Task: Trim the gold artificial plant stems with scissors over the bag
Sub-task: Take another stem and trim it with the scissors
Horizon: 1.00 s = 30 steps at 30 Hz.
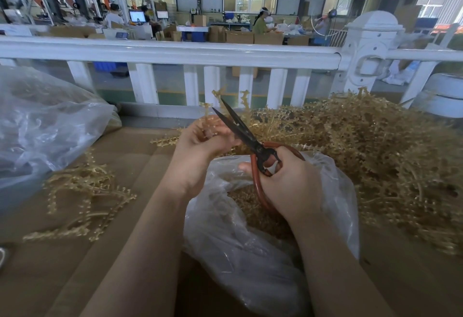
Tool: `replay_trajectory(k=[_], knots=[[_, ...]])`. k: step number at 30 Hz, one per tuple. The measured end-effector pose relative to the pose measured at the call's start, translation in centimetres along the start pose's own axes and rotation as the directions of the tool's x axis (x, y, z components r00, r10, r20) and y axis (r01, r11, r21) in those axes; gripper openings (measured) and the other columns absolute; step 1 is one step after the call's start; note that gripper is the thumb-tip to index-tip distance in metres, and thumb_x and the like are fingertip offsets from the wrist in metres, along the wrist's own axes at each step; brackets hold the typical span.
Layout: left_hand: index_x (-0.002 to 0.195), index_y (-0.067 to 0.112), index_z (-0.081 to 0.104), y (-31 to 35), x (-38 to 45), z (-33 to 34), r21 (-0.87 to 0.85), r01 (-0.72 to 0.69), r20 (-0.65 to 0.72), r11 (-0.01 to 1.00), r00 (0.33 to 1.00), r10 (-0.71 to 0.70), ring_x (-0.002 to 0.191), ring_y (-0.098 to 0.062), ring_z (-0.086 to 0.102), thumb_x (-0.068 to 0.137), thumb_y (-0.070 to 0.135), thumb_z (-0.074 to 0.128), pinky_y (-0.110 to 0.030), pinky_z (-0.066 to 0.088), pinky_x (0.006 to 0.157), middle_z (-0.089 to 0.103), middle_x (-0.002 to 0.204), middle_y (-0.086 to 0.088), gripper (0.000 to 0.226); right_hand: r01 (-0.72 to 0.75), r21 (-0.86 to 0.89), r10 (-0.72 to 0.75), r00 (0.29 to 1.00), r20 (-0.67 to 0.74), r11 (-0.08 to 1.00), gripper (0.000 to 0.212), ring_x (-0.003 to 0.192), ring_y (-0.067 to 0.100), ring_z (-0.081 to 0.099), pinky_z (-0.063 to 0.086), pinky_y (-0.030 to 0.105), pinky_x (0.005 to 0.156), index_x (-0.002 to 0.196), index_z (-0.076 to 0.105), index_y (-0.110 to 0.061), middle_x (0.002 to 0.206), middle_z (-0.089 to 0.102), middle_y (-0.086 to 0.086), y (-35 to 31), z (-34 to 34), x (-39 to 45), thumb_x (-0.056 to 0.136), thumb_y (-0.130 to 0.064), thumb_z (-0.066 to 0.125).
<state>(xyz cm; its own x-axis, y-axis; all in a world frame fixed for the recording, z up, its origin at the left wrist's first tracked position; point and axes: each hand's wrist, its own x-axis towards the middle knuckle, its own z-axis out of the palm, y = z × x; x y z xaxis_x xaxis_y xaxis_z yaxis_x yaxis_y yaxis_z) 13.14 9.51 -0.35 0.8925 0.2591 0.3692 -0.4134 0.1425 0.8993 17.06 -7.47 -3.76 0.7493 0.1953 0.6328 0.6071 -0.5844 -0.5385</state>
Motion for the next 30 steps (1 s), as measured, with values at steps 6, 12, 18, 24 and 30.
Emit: replay_trajectory(k=[6,12,18,24,30], knots=[[0.083,0.020,0.074,0.27,-0.37,-0.25,-0.108,0.128,0.016,0.986,0.992,-0.127,0.078,-0.008,0.068,0.085,0.027,0.065,-0.027,0.050,0.082,0.073,0.081,0.004,0.011,0.019,0.014,-0.019,1.000,-0.021,1.000,0.048,0.053,-0.005,0.047,0.039,0.020,0.047,0.070,0.044,-0.039,0.057,0.046,-0.020,0.23,0.16,-0.01,0.067,-0.087,0.049],[0.073,0.019,0.078,0.36,-0.40,-0.08,-0.135,0.126,-0.003,0.983,0.992,-0.128,0.071,-0.006,0.068,0.077,0.017,0.070,-0.019,0.054,0.073,0.074,0.075,0.003,0.009,0.016,-0.002,-0.016,1.000,-0.008,1.000,0.052,0.054,0.003,0.052,0.049,0.029,0.048,0.070,0.055,-0.027,0.058,0.053,-0.012,0.51,0.48,0.07,0.071,-0.079,0.061],[0.076,0.017,0.074,0.22,-0.39,-0.05,-0.050,0.073,0.011,0.996,0.997,-0.072,0.071,-0.011,0.061,0.081,0.014,0.067,-0.022,0.051,0.077,0.068,0.074,0.000,0.010,-0.015,-0.045,0.017,0.999,0.029,0.999,0.058,0.062,0.007,0.056,0.050,0.029,0.055,0.081,0.053,-0.030,0.070,0.053,-0.018,0.21,0.10,0.14,0.068,-0.087,0.046],[0.087,0.010,0.069,0.31,-0.24,0.09,0.019,0.063,-0.004,0.998,0.998,-0.063,0.071,-0.012,0.054,0.088,0.008,0.063,-0.027,0.045,0.079,0.066,0.073,0.003,0.007,-0.019,-0.083,0.025,0.997,0.077,0.996,0.074,0.068,0.011,0.062,0.056,0.035,0.062,0.086,0.060,-0.020,0.076,0.060,-0.012,0.18,-0.10,0.22,0.065,-0.089,0.041],[0.085,0.010,0.071,0.23,-0.21,0.38,0.039,0.061,-0.082,0.997,0.995,-0.058,0.069,-0.012,0.055,0.091,0.001,0.062,-0.026,0.047,0.077,0.067,0.071,0.002,0.014,-0.010,-0.109,0.014,0.999,0.039,0.994,0.059,0.060,0.006,0.054,0.049,0.028,0.054,0.080,0.054,-0.026,0.068,0.056,-0.012,0.08,-0.12,0.11,0.072,-0.084,0.053]])
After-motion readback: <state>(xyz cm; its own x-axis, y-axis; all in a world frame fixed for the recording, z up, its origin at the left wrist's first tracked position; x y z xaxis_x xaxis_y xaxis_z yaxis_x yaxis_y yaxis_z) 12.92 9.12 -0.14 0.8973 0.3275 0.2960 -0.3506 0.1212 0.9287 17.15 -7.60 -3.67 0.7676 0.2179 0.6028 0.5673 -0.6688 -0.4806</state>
